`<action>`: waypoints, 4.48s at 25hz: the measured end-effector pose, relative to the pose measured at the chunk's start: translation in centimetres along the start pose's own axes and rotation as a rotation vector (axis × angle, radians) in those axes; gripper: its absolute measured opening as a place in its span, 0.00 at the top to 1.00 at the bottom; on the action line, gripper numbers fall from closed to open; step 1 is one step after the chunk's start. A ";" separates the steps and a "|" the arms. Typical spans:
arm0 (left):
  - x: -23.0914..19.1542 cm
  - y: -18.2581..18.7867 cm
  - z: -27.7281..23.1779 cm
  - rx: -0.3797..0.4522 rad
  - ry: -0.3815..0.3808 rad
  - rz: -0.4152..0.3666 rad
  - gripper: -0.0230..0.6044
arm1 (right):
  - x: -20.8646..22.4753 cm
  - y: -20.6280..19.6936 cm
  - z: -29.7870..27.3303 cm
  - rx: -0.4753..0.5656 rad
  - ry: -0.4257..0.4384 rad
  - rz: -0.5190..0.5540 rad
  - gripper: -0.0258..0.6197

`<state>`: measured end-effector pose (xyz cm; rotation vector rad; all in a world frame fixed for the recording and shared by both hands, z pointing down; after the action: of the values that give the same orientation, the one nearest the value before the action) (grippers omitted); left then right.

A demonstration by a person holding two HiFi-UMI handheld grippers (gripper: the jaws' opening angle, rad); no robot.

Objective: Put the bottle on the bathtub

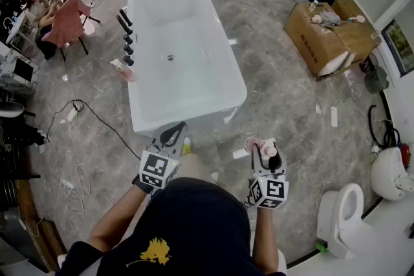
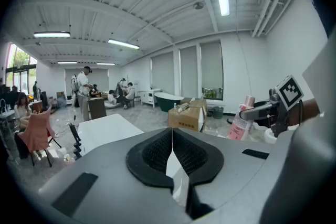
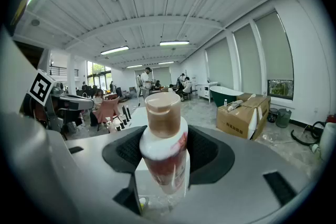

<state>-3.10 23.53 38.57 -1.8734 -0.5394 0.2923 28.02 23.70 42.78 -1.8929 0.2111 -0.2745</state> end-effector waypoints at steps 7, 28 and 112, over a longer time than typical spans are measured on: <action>1.2 0.0 -0.3 -0.041 0.018 0.005 0.93 | 1.7 -0.3 -0.8 -0.032 0.044 0.033 0.60; -12.6 -2.4 -11.8 -0.014 0.125 0.174 0.93 | 1.7 5.2 -23.1 -0.236 0.236 0.268 0.60; -15.3 -8.1 -19.8 -0.074 0.296 0.398 0.93 | 4.4 -9.1 -59.1 -0.701 0.085 0.481 0.41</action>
<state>-9.30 2.05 52.32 -2.0437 0.0272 0.2498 15.10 -27.83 70.61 -2.4340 0.8991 0.0660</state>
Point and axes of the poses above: the fingertips, and each gripper's own axes: z backward along the fingers, x to its right, y out of its top, the point moved 8 cm from there along z, backward along the fingers, and after that the axes turned 5 degrees about -y, right-handed, at the moved point
